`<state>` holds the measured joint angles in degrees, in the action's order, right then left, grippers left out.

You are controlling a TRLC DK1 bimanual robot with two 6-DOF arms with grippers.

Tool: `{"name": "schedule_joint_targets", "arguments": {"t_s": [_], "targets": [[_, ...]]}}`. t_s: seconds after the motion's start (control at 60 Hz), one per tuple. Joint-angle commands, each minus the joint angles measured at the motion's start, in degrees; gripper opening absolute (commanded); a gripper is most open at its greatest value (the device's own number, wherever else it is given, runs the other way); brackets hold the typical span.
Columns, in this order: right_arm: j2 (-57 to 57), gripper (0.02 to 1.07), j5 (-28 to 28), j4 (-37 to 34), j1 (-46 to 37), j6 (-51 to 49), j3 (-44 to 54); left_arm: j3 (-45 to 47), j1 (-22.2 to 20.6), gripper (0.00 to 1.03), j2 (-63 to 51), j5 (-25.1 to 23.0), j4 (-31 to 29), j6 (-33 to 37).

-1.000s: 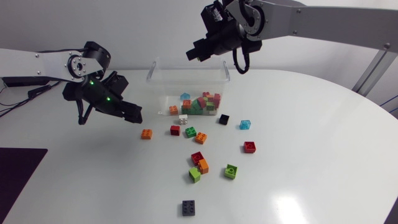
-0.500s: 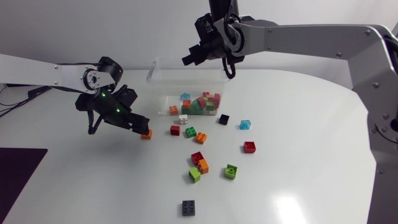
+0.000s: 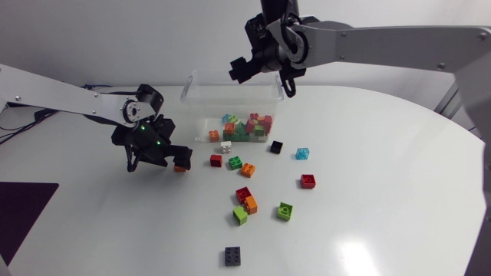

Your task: Place the duplo bricks in the container

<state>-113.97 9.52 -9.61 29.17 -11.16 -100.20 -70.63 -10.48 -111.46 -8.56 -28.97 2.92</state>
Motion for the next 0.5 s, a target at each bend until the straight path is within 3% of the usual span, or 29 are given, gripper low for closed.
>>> {"name": "schedule_joint_targets", "arguments": {"t_s": [0.0, 0.233, 0.483], "targets": [[4.9, 0.98, 0.9, -0.1, 0.3, 0.5, 4.3, -1.8, -1.1, 0.93, -1.5, 1.9, 1.4, -3.4], [12.3, 0.98, 1.8, 0.2, -1.1, 1.5, 15.4, -3.7, -3.9, 0.85, -4.1, 7.9, 1.5, -5.5], [18.3, 0.98, 2.0, 0.8, -3.8, 1.9, 25.6, -5.7, -4.4, 0.55, -6.8, 9.4, 0.4, -7.2]]}}
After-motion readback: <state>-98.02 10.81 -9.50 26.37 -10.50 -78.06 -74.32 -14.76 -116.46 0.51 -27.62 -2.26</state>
